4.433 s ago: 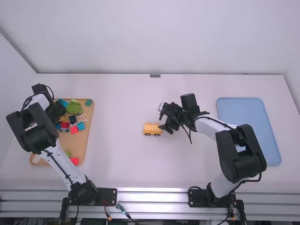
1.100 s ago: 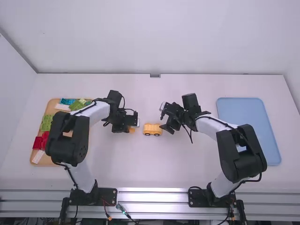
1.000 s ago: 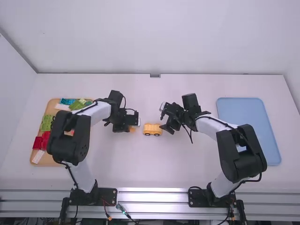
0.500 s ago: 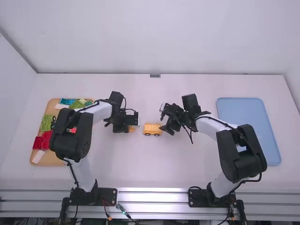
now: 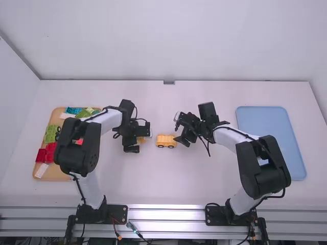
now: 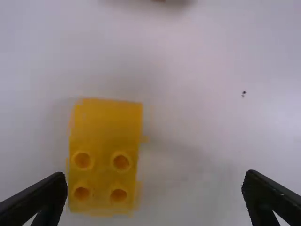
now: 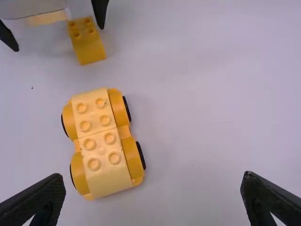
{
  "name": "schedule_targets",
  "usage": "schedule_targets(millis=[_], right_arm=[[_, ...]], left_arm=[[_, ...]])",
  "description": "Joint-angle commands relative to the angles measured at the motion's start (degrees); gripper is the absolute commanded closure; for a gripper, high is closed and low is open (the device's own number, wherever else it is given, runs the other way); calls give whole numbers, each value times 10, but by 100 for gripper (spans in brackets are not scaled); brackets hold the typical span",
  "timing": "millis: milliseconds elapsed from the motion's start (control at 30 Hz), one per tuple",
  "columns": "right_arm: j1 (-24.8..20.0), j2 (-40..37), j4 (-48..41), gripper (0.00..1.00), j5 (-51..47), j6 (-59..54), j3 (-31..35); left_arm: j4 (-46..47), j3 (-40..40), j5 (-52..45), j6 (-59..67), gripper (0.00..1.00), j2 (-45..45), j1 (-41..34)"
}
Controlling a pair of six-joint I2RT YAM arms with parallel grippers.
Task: Assemble lego blocks to make yellow taxi
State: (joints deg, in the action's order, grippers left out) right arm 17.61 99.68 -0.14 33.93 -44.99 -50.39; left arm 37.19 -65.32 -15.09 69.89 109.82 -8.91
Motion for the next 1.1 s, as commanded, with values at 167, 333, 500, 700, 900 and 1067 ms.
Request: schedule_targets(millis=[167, 333, 500, 700, 900, 1067], right_arm=[[0, -15, -1, 1, 7, 0, 2], [0, -15, -1, 1, 6, 0, 2], [0, -15, -1, 1, 5, 0, 2], [0, -15, 7, 1, -5, 0, 2], [0, -15, 12, 1, -25, 0, 2], [0, -15, 12, 1, -23, 0, 2]], left_arm=[[61, -105, 75, -157, 1, 6, -1], [52, -131, 86, -273, 1, 6, -1], [17, -132, 101, -315, 1, 6, -1], [10, -131, 62, -184, 1, 6, 5], [31, -128, -105, -58, 1, 2, 56], [13, -93, -243, 51, 1, 2, 113]])
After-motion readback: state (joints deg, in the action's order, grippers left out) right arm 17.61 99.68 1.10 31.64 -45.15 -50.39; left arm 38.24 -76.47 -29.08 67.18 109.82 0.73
